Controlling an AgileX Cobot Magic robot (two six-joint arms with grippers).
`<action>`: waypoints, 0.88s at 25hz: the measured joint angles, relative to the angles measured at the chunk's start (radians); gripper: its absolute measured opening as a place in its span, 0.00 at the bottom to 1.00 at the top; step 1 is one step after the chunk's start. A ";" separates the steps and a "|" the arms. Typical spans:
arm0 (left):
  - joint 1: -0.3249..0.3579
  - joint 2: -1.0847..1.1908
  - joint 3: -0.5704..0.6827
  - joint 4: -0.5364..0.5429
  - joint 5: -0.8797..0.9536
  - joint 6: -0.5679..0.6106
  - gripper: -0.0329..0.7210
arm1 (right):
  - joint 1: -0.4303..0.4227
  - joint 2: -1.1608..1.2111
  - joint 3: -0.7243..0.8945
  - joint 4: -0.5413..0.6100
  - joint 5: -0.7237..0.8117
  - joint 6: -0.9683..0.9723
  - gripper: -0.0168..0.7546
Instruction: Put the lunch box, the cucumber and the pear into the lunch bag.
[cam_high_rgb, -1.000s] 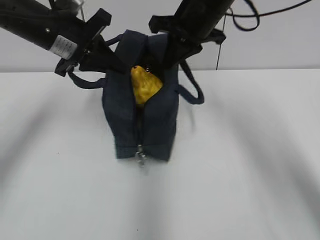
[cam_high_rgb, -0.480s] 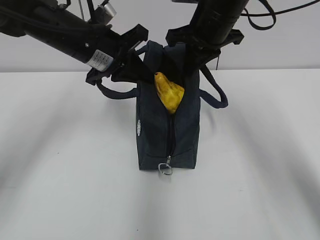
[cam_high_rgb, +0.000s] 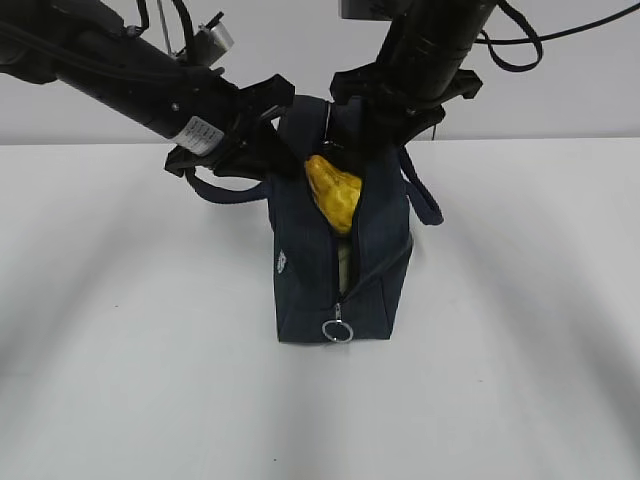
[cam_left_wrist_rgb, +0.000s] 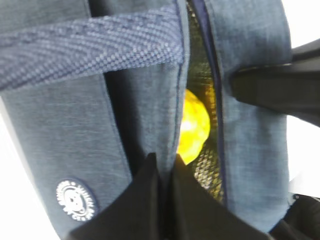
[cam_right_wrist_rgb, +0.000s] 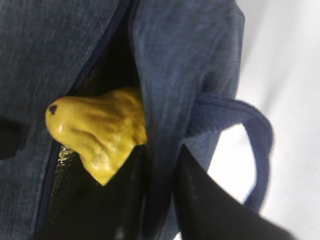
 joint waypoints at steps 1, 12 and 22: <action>0.000 0.000 0.000 0.010 0.001 0.000 0.20 | 0.000 0.000 0.000 0.002 0.000 0.000 0.35; 0.018 -0.034 0.000 0.038 0.042 0.004 0.75 | 0.000 -0.100 0.000 -0.011 0.000 0.011 0.69; 0.019 -0.135 0.000 0.126 0.073 0.029 0.75 | 0.000 -0.358 0.277 -0.009 -0.062 0.015 0.70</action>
